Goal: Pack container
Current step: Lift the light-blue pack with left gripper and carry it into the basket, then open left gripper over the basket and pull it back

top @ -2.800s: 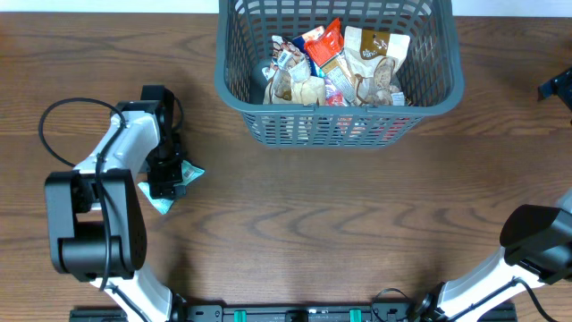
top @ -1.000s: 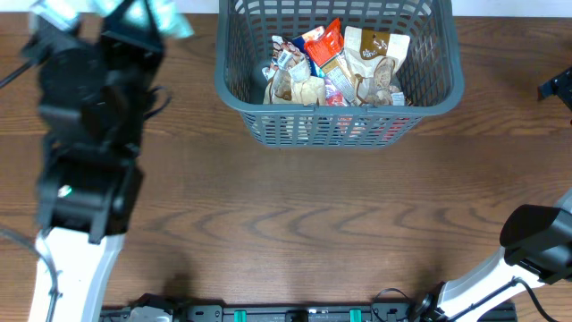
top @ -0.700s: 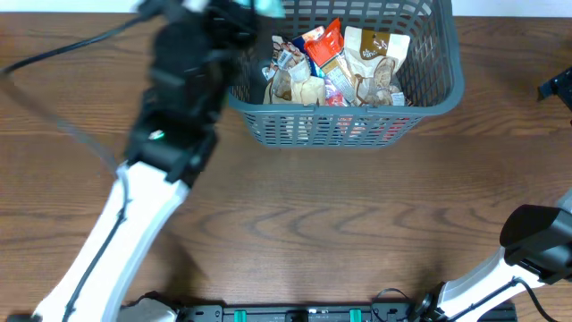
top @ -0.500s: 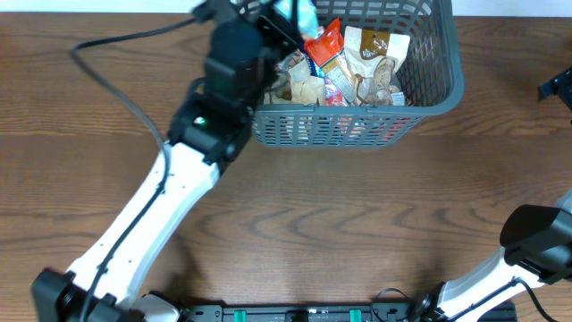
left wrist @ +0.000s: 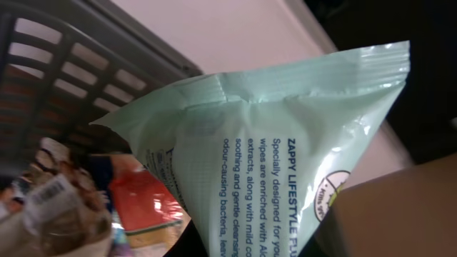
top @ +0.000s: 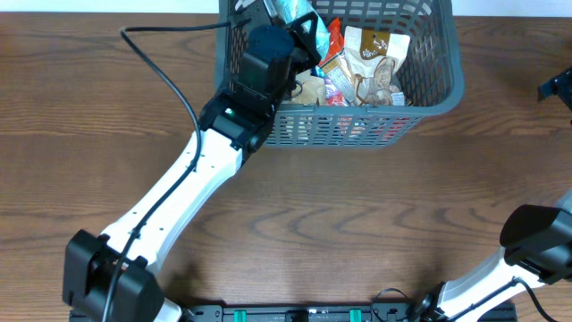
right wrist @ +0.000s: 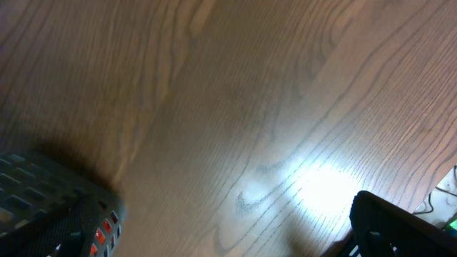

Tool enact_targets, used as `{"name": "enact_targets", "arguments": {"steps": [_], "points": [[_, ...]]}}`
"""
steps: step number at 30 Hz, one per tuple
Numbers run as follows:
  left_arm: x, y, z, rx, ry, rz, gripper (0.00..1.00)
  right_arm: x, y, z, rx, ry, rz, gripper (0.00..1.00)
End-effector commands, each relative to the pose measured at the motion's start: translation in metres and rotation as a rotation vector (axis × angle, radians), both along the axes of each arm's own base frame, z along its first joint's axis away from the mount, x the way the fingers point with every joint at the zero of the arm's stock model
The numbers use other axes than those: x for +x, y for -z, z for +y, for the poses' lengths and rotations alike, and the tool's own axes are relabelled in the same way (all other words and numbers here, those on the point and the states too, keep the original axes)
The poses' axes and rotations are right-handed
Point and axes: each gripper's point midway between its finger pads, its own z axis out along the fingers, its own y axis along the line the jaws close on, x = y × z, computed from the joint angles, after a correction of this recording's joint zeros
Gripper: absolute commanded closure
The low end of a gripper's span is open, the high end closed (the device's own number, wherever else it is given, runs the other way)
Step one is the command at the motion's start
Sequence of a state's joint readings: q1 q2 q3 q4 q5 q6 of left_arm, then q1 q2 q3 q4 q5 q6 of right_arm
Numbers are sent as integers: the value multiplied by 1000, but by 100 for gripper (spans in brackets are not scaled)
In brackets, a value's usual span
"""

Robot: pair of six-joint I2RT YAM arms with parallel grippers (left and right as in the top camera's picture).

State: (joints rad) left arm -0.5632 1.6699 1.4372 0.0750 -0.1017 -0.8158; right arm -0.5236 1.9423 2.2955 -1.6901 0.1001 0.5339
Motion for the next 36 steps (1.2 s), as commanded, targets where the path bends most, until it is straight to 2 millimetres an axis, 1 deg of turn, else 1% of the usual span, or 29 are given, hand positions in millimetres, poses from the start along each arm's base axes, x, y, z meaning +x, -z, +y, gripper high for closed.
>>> {"name": "enact_targets", "arguments": {"steps": [1,4,6,8,9,11,12,15,18,20,22,24,26,28,30,33,36], "points": [[7,9,8,114,-34,-22,92,-2,-1,-1,-1,7,-2,1],[11,21,13,166,-47,-5,91,-2,-1,-1,-1,7,-2,1],[13,27,15,193,-46,3,89,-2,-1,-1,-1,7,-2,1],[14,31,18,207,-53,13,84,-2,-1,-1,-1,7,-2,1],[14,32,20,211,-58,19,83,-2,-1,-1,-1,7,-2,1],[15,34,24,217,-67,26,69,-2,-1,-1,-1,6,-2,1],[15,35,25,219,-69,30,64,-2,-1,-1,-1,6,-2,1],[16,36,28,222,-77,33,38,-2,-1,-1,-1,7,-2,1],[17,36,29,221,-78,32,24,-2,-1,-1,-1,7,-2,1],[17,36,30,222,-79,32,9,-2,-1,-1,-1,6,-2,1],[18,35,31,250,-72,18,1,-2,-1,-1,-1,7,-2,1],[18,30,31,297,-58,-12,1,-2,-1,-1,-1,6,-2,1],[18,21,31,352,-41,-59,1,-2,-1,-1,-1,6,-2,1],[16,6,33,402,-29,-114,1,-2,-1,-1,-1,7,-2,1],[15,-13,40,430,-46,-155,1,-2,-1,-1,-1,7,-2,1],[7,-45,60,468,-119,-206,1,-2,-1,-1,-1,7,-2,1],[-10,-81,90,542,-214,-236,1,-2,-1,-1,-1,6,-2,1]]}}
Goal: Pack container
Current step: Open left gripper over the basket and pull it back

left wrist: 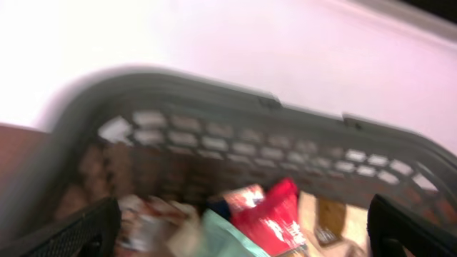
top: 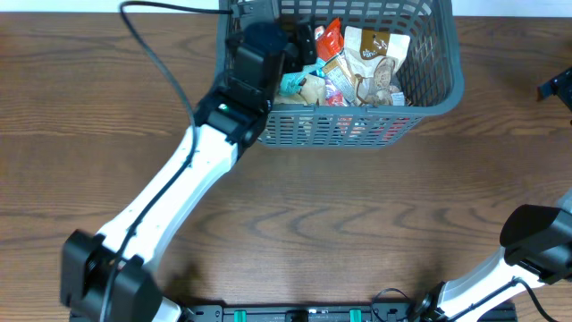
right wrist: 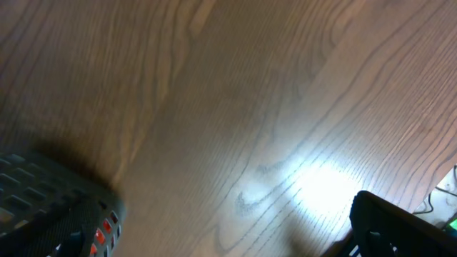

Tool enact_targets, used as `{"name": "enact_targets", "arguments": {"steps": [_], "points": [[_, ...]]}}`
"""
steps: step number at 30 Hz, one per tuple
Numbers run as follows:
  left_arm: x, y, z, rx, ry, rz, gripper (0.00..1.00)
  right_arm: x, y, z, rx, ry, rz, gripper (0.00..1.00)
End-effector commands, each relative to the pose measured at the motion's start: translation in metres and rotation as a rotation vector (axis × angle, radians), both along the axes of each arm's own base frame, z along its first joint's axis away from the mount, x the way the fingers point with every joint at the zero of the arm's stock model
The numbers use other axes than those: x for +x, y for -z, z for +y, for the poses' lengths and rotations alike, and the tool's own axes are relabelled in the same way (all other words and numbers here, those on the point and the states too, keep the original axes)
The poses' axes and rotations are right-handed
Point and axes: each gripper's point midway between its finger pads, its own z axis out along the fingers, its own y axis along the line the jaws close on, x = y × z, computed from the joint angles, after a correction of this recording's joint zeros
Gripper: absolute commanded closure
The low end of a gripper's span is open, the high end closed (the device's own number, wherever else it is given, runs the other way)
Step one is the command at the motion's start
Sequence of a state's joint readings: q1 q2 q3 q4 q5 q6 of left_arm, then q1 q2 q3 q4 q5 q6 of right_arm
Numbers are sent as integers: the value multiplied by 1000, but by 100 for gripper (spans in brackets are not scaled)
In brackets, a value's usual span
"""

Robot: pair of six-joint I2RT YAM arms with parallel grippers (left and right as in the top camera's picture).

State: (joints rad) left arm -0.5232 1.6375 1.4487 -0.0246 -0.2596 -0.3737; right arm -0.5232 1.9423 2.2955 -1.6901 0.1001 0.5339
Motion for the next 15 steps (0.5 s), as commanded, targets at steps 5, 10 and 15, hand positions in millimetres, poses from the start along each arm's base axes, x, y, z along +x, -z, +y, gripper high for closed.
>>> {"name": "enact_targets", "arguments": {"steps": [5,10,15], "points": [[-65,-126,82,209,-172,-172,1,-2,-1,-2,-1,7,-2,1],[-125,-150,128,239,-218,-146,1,-2,-1,-2,-1,7,-2,1],[-180,-147,165,281,-228,-84,1,-2,-1,-2,-1,7,-2,1]]}}
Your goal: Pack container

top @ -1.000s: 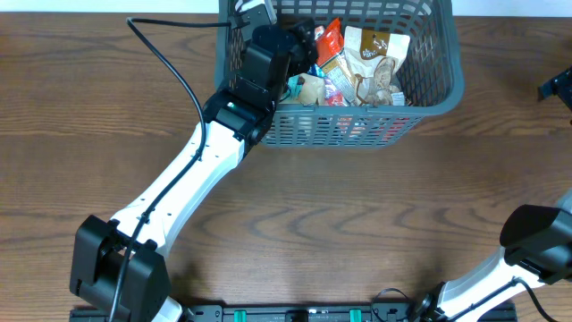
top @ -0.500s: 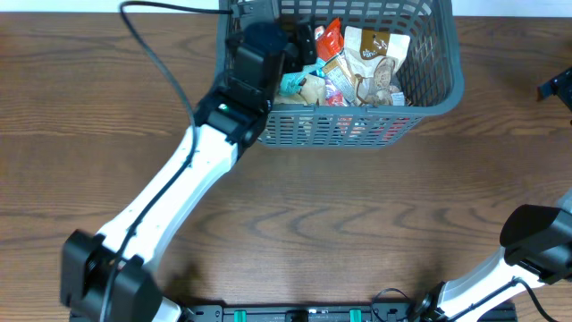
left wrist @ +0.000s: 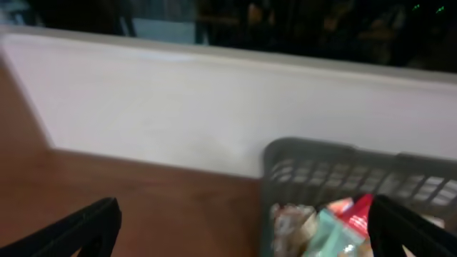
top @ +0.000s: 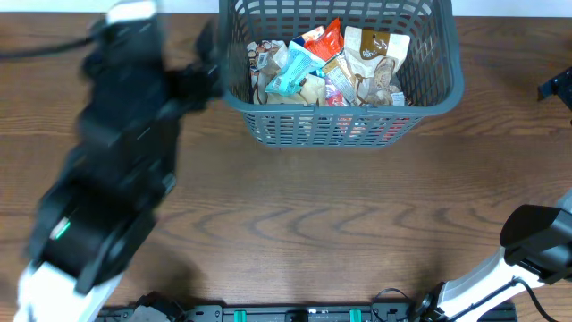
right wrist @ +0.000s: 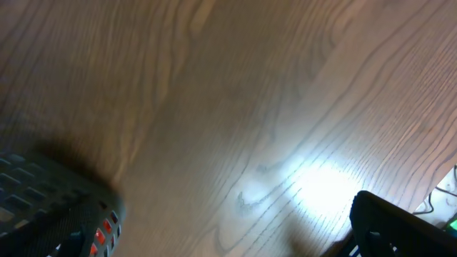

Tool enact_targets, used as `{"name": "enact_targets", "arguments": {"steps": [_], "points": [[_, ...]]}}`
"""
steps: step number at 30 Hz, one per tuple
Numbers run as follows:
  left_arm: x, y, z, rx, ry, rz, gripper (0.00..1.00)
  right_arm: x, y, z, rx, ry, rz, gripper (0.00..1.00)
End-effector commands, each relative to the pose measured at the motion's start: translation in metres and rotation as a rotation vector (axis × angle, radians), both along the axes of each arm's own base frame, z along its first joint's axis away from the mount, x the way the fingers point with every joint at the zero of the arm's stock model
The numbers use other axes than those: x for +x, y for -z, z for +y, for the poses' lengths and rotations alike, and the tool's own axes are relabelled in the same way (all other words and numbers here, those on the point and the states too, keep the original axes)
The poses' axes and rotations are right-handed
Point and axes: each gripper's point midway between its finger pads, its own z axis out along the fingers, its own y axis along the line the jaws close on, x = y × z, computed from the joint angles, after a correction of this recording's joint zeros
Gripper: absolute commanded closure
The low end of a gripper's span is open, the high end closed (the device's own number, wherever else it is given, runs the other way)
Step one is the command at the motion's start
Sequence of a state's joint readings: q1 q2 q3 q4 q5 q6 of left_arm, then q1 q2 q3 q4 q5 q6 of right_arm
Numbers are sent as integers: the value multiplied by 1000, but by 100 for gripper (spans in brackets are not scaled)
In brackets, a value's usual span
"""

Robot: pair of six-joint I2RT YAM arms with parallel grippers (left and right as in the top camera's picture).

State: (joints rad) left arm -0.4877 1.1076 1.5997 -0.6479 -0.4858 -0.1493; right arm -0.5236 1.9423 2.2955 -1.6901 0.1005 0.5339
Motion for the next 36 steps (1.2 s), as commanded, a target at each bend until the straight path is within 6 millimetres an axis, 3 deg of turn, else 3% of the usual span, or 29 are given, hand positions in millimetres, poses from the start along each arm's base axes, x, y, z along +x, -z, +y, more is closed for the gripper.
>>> {"name": "enact_targets", "arguments": {"steps": [1,11,16,20,23,29,33,36], "points": [[-25,1,23,43,-37,22,1,-2,-1,-1,-1,6,-2,1],[-105,-2,93,78,-217,14,1,-2,-1,-2,-2,7,-4,1],[-140,-10,112,42,-238,-49,1,15,-7,-11,-43,7,-74,1],[-166,-12,127,21,-256,-87,1,17,-7,-10,-30,22,-88,1],[-180,-6,134,21,-256,-83,1,18,-5,0,22,3,-97,1],[-192,14,140,67,-253,-12,1,21,-7,45,229,-170,-144,1],[-194,22,141,91,-255,23,1,14,-34,59,201,-273,-221,1],[-196,28,142,110,-254,52,2,-10,-71,62,77,-301,-277,1]]}}
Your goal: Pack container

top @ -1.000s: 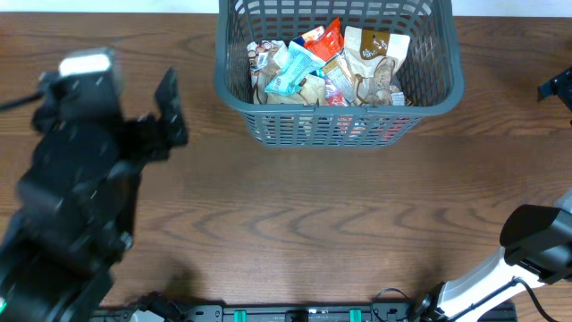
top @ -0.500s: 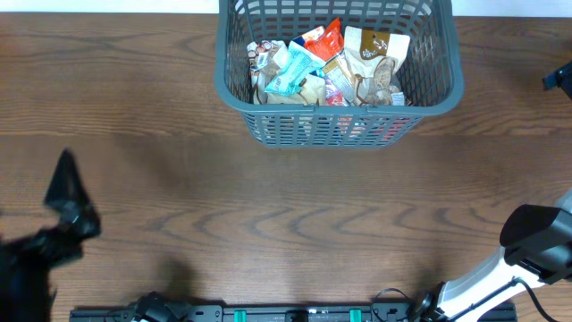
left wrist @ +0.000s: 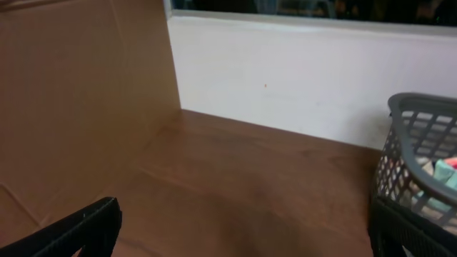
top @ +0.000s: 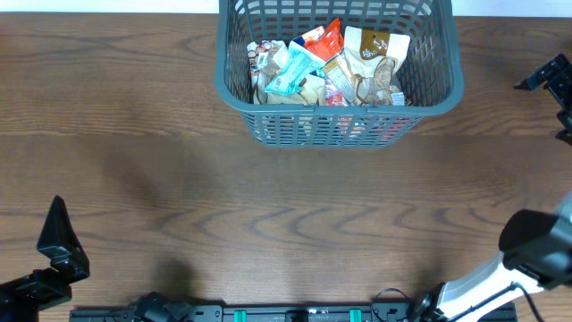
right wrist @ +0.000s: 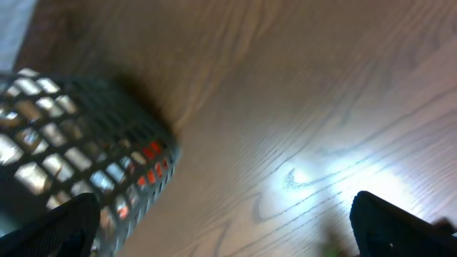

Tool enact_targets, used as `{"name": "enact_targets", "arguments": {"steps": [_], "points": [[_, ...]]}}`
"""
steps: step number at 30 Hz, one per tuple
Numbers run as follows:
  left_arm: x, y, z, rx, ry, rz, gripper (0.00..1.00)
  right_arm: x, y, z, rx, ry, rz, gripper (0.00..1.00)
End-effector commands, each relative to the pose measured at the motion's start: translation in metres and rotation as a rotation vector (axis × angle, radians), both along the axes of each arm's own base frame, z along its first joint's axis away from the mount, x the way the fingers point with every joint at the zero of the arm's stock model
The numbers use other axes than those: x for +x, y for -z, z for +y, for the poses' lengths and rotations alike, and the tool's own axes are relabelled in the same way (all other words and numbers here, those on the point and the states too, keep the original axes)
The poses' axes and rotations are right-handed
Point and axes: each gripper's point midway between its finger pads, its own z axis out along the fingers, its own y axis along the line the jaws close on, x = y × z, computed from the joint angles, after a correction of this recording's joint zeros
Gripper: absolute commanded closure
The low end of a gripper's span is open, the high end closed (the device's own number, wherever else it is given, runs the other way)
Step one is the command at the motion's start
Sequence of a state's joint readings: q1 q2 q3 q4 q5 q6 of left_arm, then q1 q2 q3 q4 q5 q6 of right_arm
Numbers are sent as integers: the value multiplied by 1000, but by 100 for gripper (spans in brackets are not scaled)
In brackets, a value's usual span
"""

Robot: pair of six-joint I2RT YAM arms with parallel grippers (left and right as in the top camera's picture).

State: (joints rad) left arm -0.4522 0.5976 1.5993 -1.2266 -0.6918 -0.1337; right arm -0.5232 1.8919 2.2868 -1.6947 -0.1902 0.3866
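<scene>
The grey mesh basket (top: 340, 125) stands at the table's far middle, holding several snack packets. Among them lies a mint-green wipes packet (top: 288, 70) at the left, next to a red pouch (top: 323, 40) and a beige bag (top: 375, 54). My left gripper (top: 58, 241) sits at the near left corner, far from the basket; in its wrist view the left gripper (left wrist: 243, 232) is open and empty, with the basket (left wrist: 421, 143) at the right edge. My right gripper (top: 545, 76) hangs at the far right edge; in its own view the right gripper (right wrist: 228, 228) is open over bare wood beside the basket (right wrist: 71, 143).
A brown cardboard panel (left wrist: 71, 93) rises at the left of the left wrist view, with a white wall (left wrist: 285, 78) behind the table. The wooden table (top: 286, 215) spreads in front of the basket. A black rail (top: 295, 313) runs along the near edge.
The left arm, then a blur over the table left of the basket, now sits drawn back at the near left corner. The right gripper has shifted a little, and its view shows more of the basket.
At first my left gripper held the mint-green wipes packet over the basket's left side. Then the packet lay in the basket and the gripper stood open above it. After that the left arm was left of the basket, and now it is at the near left corner.
</scene>
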Motion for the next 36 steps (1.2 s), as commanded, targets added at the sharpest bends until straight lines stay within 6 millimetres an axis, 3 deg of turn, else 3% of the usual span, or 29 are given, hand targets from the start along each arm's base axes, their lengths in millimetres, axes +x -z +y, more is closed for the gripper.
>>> {"name": "enact_targets", "arguments": {"steps": [1,6,9,12,15,18,23,30,36], "points": [[-4,5,5,18,-24,25,1,-37,-66,15,-148,-64,-161,1],[-8,18,7,49,-23,87,1,-104,-135,32,-393,-56,-313,1],[-8,18,7,49,-23,88,1,-142,-163,55,-461,-45,-421,1],[-8,18,7,49,-23,89,1,-175,-170,74,-495,-33,-482,1],[-8,18,7,49,-23,88,2,-195,-153,87,-469,-16,-475,1],[-8,18,7,49,-23,88,1,-196,-126,96,-435,-73,-439,1],[-8,18,7,49,-23,89,1,-189,-104,96,-422,-119,-366,1],[-10,22,8,60,-23,110,1,-175,-89,76,-456,-72,-298,1],[-10,22,8,60,-23,110,1,-168,-75,73,-437,-80,-255,1]]}}
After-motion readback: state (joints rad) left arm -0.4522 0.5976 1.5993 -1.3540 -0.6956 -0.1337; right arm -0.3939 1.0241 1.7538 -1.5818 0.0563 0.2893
